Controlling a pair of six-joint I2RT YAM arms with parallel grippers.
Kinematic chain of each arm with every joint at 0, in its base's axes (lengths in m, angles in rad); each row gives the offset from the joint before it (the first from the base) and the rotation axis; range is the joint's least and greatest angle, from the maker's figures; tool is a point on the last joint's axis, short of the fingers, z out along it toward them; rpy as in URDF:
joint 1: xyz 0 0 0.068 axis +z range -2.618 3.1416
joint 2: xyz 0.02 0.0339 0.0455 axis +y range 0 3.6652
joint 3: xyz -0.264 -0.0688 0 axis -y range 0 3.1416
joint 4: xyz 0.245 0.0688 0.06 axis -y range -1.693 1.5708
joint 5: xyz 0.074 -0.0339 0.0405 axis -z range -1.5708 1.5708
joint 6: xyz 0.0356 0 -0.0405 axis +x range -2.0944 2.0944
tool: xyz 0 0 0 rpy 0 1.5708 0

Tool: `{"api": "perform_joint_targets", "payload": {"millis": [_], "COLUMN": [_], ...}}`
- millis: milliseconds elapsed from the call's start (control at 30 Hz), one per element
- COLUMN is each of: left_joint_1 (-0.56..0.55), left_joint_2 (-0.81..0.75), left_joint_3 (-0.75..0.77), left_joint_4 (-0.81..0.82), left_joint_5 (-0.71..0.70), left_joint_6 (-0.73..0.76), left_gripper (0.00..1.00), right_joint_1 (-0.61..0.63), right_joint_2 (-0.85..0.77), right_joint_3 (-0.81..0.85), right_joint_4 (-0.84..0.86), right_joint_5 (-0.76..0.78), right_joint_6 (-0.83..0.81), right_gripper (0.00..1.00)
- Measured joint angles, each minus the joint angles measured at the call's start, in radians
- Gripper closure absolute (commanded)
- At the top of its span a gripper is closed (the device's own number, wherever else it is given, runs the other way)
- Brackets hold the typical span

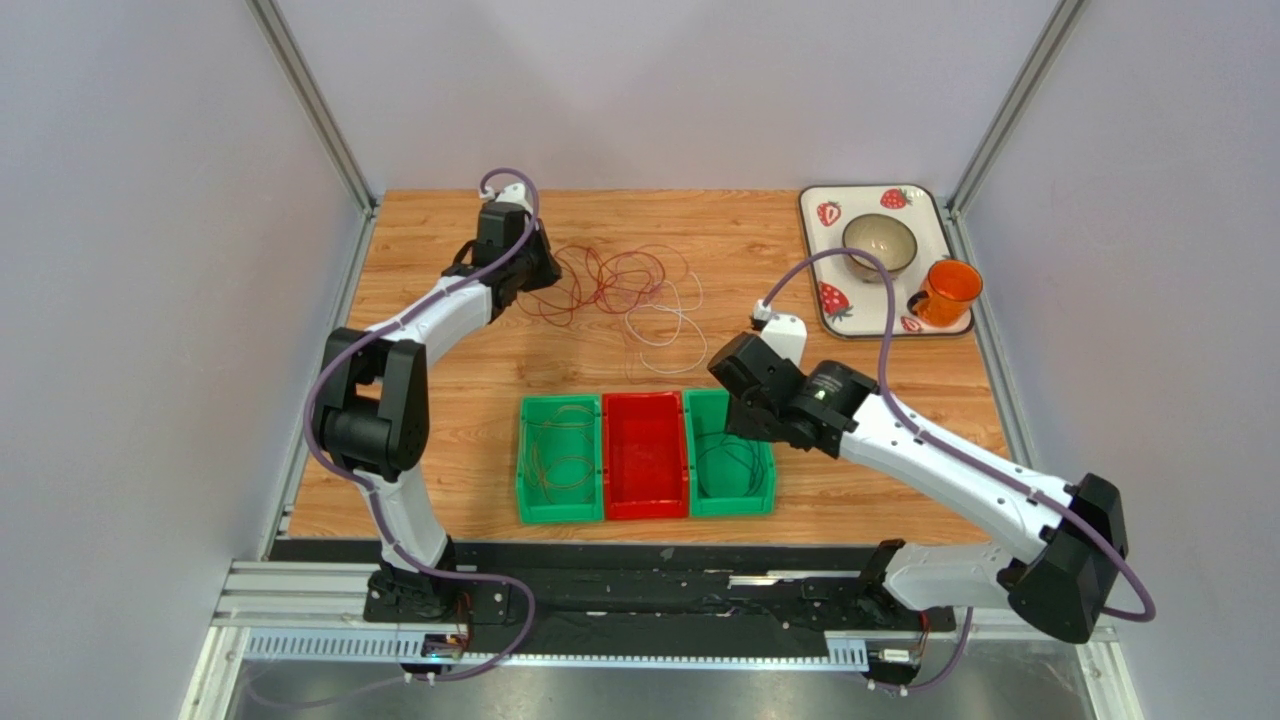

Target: Untangle the cables

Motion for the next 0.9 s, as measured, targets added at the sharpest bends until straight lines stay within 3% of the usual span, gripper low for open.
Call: {"api": "perform_joint_targets", "payload": {"millis": [100, 467, 900], "left_joint_1": [0.000, 0.000, -0.021], "left_joint_2": [0.000, 0.000, -0.004], "left_joint_3": [0.000, 0.000, 0.002], "left_joint_4": [0.000, 0.000, 0.018], "left_joint_5": [0.000, -0.003, -0.004], "left_joint_6": [0.000, 0.003, 0.032], "left_gripper": [1.00, 1.00, 1.00], "right_joint_1": [0.000, 0.000, 0.000], "right_joint_2": [-0.024, 0.111, 0.245], "right_joint_3": [-0.001, -0.062, -0.047], "right_joint_4": [-0.001, 0.071, 0.082], "right_joint_5": [0.002, -0.081, -0.008], "right_joint_6": [-0.006, -0.018, -0.051], "right_gripper": [1.00, 1.00, 1.00]}}
